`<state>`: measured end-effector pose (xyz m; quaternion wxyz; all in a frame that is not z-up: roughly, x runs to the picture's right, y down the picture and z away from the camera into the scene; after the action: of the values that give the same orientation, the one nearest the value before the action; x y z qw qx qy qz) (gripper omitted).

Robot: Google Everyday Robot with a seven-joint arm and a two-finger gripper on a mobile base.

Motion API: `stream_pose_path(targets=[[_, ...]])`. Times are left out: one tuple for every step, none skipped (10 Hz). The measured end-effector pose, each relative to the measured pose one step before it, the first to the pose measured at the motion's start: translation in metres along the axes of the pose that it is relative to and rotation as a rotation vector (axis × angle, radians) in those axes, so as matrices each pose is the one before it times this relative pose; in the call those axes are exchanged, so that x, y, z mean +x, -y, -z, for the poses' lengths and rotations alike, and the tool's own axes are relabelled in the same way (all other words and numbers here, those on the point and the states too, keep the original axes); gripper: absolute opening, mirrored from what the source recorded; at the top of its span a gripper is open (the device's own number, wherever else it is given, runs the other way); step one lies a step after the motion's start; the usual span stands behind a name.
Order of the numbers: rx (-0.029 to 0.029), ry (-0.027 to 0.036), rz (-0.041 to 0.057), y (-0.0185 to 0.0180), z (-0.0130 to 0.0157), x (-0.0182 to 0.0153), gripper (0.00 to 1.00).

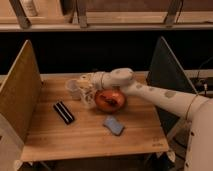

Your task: Stand the bottle upright

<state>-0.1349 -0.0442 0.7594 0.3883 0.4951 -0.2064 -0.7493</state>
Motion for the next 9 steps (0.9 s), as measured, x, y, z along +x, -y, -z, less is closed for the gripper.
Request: stream_pose_path(targets=[[0.00973, -0.00232, -0.00659, -0.00031, -0.0025, -0.00545, 0.11], [0.00053, -0.00104, -0.00029, -0.0002, 0.00002, 0.00017, 0.11], [0.00045, 0.00055, -0.00066, 0.00011, -0.00016, -0.0007, 0.11], [0.00017, -0.0002, 0.0004, 0.00012, 0.0, 0.00033, 0.11], [-0.00039, 0.00267, 0.00187, 0.00033, 0.00045, -0.00039, 0.11], [-0.00507, 0.01118, 0.0093, -0.0006, 0.00336, -0.00214, 0.11], [-0.01614, 0.01384, 0.0189, -0.0042, 0.00982, 0.0001, 0.11], [-0.0052, 0.00408, 0.02204, -0.00246, 0.008, -0.00084, 0.11], [0.00927, -0.01722, 0.0311, 0.00064, 0.00354, 0.00702, 0.11]])
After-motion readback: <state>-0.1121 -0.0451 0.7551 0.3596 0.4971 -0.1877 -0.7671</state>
